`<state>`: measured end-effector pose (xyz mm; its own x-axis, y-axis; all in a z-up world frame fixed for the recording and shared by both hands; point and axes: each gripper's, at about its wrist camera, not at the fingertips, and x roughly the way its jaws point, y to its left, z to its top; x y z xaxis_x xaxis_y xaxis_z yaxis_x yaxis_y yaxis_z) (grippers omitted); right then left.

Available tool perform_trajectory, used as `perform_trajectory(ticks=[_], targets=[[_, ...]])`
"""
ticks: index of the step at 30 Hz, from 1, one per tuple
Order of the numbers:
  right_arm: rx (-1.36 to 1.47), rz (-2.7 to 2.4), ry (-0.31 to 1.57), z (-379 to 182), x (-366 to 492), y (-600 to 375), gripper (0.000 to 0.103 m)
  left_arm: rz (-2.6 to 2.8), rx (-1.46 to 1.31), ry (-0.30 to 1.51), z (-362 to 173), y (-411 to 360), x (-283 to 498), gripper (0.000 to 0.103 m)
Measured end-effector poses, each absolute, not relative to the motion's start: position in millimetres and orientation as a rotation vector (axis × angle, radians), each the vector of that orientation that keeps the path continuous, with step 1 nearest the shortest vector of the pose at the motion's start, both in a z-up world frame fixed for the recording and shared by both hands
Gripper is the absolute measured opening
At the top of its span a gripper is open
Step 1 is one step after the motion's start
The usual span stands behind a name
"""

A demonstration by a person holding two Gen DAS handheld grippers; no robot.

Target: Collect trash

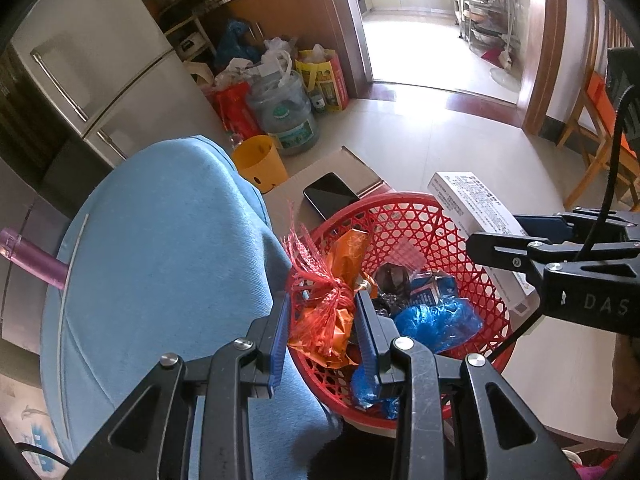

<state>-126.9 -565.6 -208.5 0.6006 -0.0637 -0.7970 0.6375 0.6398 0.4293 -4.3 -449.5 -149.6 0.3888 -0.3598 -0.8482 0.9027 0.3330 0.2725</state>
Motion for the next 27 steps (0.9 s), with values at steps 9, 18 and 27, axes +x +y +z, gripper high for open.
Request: perform_trajectory(ticks=[9, 18, 27], targets=[[0.797, -0.448, 0.849, -214, -125, -567, 0.051, -0.943, 0.86, 0.791, -157, -454, -2, 0.034], [0.839, -0.429, 0.87, -218, -123, -567, 0.052, -0.968, 0.851, 0.793, -158, -453, -4, 0.047], [0.812, -0.439, 0.876, -211, -117, -557, 0.052, -0.974, 0.797, 0.75, -143, -436, -3, 0.063]])
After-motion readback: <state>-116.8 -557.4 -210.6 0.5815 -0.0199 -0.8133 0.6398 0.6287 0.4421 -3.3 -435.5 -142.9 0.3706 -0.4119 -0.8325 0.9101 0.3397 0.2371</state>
